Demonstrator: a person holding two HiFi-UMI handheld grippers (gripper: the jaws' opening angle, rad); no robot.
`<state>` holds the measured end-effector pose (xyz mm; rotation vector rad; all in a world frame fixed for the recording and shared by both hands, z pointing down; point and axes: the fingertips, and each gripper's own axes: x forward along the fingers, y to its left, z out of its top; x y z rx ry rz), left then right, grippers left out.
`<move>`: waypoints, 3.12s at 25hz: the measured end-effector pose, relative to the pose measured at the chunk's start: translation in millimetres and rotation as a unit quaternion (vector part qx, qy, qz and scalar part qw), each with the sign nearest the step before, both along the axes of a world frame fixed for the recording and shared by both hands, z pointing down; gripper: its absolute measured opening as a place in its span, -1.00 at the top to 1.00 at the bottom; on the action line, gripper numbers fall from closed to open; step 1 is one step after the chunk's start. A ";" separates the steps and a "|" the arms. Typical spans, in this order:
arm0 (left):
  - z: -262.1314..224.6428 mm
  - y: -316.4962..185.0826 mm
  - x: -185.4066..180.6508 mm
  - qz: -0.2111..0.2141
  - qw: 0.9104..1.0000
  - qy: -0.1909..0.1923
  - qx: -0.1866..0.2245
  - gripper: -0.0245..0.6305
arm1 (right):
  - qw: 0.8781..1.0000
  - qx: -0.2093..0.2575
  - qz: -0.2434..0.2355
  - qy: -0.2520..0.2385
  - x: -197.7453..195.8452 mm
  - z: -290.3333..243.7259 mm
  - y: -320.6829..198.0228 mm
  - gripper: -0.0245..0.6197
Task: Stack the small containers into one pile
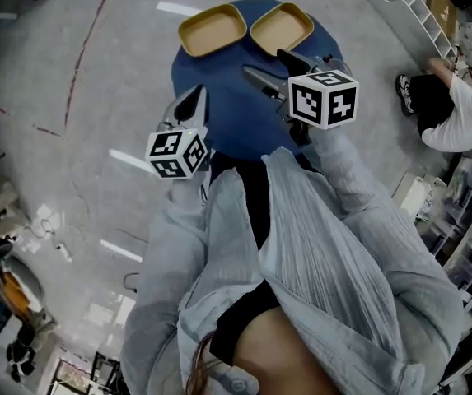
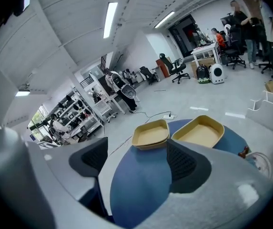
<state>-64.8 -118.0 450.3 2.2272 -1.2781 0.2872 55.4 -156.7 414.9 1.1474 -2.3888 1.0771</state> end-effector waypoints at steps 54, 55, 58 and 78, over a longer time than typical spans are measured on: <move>55.2 -70.5 73.6 -0.050 0.998 -0.012 -0.038 0.88 | 0.939 -0.116 -0.238 0.219 152.5 150.0 -156.8 0.38; 58.4 -69.7 73.2 -0.050 0.998 -0.013 -0.039 0.88 | 0.939 -0.117 -0.237 0.220 151.5 154.5 -156.4 0.42; 66.6 -70.9 73.4 -0.052 0.998 -0.014 -0.043 0.88 | 0.939 -0.118 -0.232 0.227 153.5 164.8 -158.5 0.54; 45.5 -59.2 75.4 -0.036 0.999 -0.018 -0.026 0.88 | 0.963 -0.110 -0.139 0.204 168.5 131.4 -159.2 0.86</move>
